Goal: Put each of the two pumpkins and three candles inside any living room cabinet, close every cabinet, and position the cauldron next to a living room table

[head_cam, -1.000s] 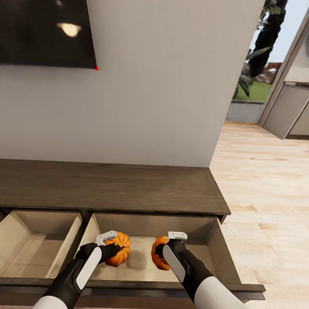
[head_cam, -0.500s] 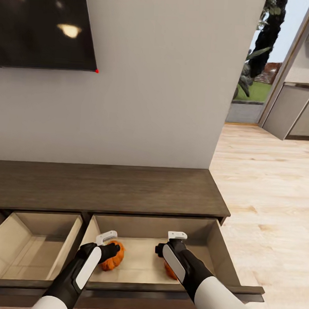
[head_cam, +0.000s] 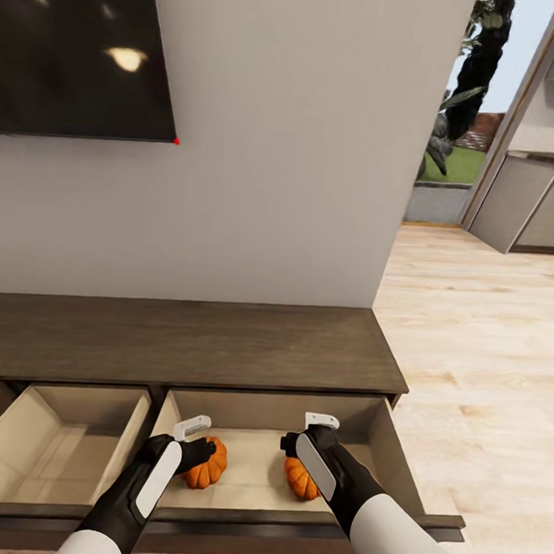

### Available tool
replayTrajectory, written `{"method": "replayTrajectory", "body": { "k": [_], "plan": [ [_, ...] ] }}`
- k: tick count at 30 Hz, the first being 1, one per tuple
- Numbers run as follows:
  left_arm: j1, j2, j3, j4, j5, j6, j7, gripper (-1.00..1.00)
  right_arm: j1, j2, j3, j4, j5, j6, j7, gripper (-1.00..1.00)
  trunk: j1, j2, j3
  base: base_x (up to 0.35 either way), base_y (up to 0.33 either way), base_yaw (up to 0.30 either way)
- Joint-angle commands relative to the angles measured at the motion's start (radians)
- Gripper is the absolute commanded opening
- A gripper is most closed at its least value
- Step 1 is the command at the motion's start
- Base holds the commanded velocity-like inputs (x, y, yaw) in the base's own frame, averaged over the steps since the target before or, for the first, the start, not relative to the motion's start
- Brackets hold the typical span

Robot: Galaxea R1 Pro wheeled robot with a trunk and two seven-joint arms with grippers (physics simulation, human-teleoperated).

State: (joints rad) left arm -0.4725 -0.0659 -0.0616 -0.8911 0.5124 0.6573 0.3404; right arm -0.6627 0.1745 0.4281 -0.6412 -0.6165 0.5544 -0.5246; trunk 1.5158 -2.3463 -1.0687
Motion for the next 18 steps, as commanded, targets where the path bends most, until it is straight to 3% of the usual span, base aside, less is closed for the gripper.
{"method": "replayTrajectory", "body": {
  "k": [1, 18],
  "plan": [
    [0.0, 0.0, 0.0, 0.0, 0.0, 0.0, 0.0, 1.0, 0.0, 0.0, 0.0, 0.0, 0.0, 0.0, 0.0, 1.0, -0.004, 0.007, 0.003, -0.033, 0.0, 0.0],
    [0.0, 0.0, 0.001, 0.0, 0.0, 0.001, 0.0, 1.0, 0.0, 0.0, -0.002, -0.005, 0.0, 0.001, -0.005, 1.0, -0.069, 0.126, 0.056, -0.073, 0.0, 0.0]
  ]
}}
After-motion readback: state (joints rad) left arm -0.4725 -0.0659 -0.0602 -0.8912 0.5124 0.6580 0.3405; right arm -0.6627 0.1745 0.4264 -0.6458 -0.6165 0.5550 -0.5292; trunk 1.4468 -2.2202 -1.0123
